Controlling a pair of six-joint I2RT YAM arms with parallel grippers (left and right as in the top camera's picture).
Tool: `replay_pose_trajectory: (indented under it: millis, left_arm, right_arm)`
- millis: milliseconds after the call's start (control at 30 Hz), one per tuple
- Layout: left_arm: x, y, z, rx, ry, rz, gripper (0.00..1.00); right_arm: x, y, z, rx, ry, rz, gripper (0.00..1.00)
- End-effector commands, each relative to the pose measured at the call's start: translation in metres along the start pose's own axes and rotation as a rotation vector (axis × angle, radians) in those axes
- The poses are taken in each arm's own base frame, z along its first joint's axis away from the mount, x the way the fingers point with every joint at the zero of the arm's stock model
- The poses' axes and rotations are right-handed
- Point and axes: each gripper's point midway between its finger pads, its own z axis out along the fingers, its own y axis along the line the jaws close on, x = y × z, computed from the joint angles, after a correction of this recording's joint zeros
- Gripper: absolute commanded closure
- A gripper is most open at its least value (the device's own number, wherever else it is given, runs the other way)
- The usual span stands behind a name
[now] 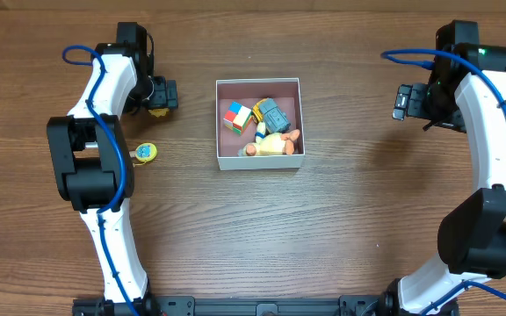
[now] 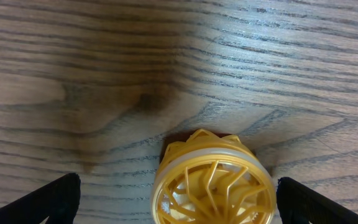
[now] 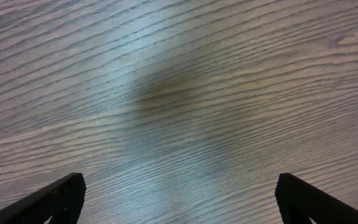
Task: Pack container
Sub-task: 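Move the left gripper forward over the yellow round wheel toy, then lower the left gripper and grasp the yellow wheel toy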
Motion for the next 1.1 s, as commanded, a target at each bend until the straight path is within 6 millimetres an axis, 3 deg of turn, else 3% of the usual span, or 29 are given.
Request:
replay_pose_trajectory:
  millis: [0, 433, 700, 1067]
  left_arm:
    - [-0.007, 0.002, 0.002, -0.005, -0.017, 0.026, 0.0]
    - [-0.012, 0.001, 0.002, -0.005, -0.037, 0.086, 0.0]
    - [-0.01, -0.018, 0.001, -0.006, -0.038, 0.128, 0.0]
    - [-0.011, -0.019, 0.001, -0.024, -0.045, 0.135, 0.0]
  right_arm:
    - [-0.003, -0.004, -0.005, 0.013, -0.019, 0.006, 0.0]
    - [-0.003, -0.004, -0.005, 0.013, -0.019, 0.006, 0.0]
    - [-0.003, -0.004, -0.005, 0.013, -0.019, 0.006, 0.0]
    - [-0.003, -0.004, -0.005, 0.013, -0.019, 0.006, 0.0]
